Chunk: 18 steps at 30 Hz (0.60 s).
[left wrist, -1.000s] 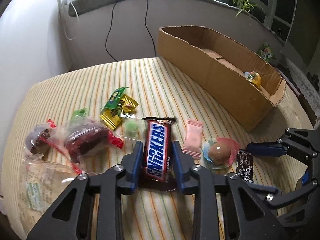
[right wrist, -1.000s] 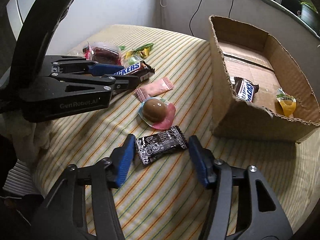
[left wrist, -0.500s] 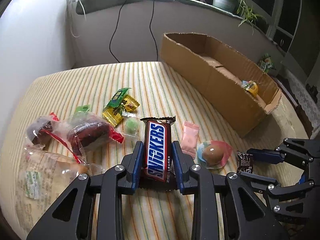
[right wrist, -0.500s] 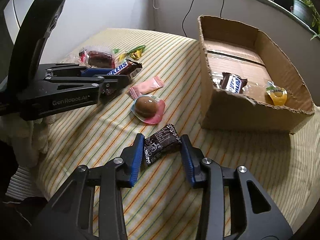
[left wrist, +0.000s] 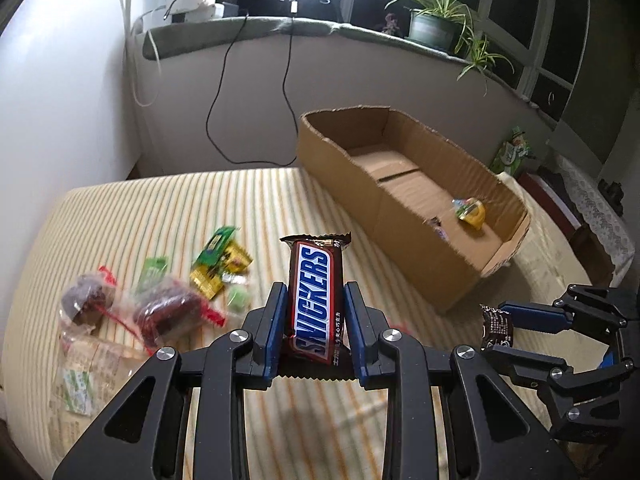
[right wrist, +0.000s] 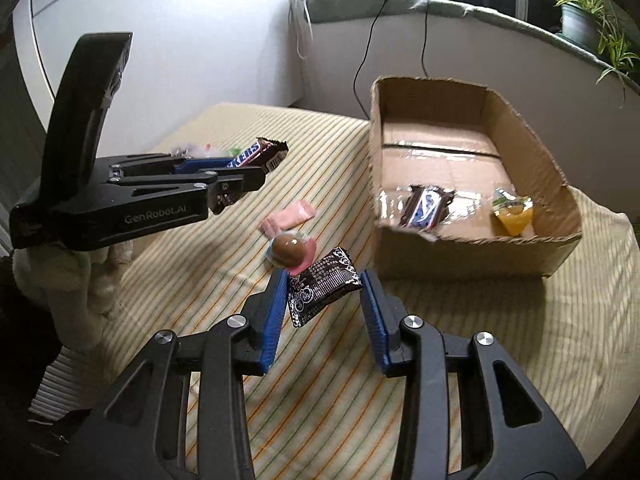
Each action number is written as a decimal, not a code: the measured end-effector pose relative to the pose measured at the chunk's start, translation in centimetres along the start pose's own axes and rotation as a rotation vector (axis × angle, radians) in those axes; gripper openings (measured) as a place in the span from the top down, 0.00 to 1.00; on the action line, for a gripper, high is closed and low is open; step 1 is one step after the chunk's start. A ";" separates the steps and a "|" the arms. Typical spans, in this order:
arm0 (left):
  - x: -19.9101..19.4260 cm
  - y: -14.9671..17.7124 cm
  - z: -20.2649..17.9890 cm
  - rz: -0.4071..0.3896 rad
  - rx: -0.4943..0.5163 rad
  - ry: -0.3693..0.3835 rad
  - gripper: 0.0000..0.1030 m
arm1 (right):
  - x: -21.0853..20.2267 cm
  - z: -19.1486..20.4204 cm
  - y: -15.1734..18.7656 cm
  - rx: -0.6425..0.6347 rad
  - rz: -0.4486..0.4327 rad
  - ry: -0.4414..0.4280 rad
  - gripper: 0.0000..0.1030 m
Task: Organize snacks
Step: 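Grasp the black candy packet with the right tool and carry both into the box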
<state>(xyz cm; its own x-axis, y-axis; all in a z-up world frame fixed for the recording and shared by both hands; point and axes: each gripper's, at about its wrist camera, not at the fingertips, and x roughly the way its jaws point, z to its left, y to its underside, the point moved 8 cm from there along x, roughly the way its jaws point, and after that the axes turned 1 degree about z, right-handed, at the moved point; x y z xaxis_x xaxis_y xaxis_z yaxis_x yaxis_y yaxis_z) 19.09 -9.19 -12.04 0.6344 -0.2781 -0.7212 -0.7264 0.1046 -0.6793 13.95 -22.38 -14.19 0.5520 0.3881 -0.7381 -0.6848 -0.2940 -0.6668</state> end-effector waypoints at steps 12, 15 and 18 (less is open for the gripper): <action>0.9 -3.6 -3.0 -0.038 0.033 0.034 0.74 | -2.8 -4.3 -2.8 0.058 -0.084 0.048 0.62; 1.4 -4.6 -3.6 -0.043 0.041 0.044 0.74 | -3.1 -5.7 -3.8 0.068 -0.098 0.067 0.62; 2.1 -5.5 -4.3 -0.041 0.055 0.057 0.74 | -2.9 -7.1 -4.5 0.083 -0.105 0.078 0.62</action>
<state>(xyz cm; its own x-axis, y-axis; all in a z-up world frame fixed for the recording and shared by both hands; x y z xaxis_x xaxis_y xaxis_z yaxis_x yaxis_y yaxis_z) 23.32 -14.46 -9.25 0.6465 -0.3367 -0.6846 -0.6832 0.1439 -0.7159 18.81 -28.35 -9.75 0.6556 0.3425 -0.6730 -0.6566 -0.1815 -0.7321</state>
